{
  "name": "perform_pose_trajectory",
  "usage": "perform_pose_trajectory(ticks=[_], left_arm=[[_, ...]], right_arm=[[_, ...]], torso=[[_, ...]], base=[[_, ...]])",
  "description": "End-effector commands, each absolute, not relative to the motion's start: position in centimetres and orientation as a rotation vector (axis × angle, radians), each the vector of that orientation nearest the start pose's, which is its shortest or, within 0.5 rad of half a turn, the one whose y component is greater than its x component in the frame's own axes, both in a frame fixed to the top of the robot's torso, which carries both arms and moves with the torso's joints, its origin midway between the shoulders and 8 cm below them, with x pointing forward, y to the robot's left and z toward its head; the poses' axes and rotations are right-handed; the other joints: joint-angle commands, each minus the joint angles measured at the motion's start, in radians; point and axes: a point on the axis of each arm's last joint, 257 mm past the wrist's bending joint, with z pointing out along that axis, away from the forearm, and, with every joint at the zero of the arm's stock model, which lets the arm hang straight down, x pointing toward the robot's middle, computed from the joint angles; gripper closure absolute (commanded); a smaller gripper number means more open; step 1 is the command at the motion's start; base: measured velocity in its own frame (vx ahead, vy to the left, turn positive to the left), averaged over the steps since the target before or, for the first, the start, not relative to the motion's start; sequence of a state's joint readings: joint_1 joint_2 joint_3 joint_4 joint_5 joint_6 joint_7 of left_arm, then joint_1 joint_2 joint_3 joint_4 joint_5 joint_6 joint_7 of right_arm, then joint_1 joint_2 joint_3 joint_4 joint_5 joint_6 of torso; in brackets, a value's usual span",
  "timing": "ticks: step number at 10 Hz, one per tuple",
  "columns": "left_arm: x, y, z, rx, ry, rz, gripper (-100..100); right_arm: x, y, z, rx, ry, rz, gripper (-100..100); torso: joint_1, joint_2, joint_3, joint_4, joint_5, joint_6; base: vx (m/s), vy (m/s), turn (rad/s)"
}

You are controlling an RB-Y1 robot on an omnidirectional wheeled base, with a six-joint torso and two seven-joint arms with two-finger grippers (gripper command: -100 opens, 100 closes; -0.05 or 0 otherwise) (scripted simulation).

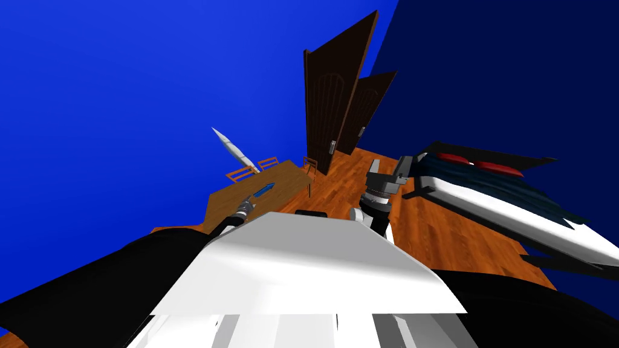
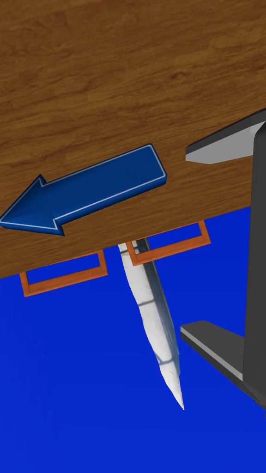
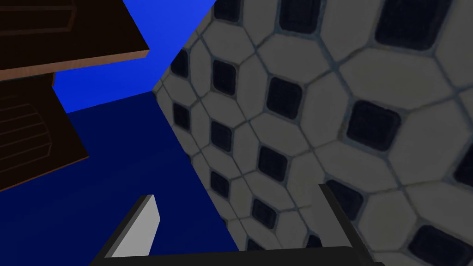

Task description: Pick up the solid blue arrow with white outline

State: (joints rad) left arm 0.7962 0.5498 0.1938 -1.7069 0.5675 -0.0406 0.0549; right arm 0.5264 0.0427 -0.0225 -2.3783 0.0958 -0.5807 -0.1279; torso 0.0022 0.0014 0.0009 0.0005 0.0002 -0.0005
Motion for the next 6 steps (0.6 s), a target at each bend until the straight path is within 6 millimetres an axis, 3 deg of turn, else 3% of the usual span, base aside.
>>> perform_pose_trajectory(ticks=[1, 4, 6], left_arm=[[20.8, 55.2, -37.6, -1.750, 1.268, -0.601, -100], [15.7, 59.1, -40.5, -1.900, 1.273, -0.451, -100], [14.8, 59.5, -41.2, -1.927, 1.266, -0.430, -100]], right_arm=[[30.7, -27.3, 7.2, 0.538, 0.505, 1.359, 0], [30.7, -27.3, 7.2, 0.538, 0.505, 1.359, 0], [30.7, -27.3, 7.2, 0.538, 0.505, 1.359, 0]], torso=[[0.000, 0.000, 0.000, 0.000, 0.000, 0.000], [0.001, 0.000, 0.000, 0.000, 0.000, -0.001], [0.001, 0.000, 0.000, 0.000, 0.000, -0.001]], base=[[0.008, 0.009, -0.200], [0.010, 0.011, -0.296], [0.005, 0.018, -0.118]])
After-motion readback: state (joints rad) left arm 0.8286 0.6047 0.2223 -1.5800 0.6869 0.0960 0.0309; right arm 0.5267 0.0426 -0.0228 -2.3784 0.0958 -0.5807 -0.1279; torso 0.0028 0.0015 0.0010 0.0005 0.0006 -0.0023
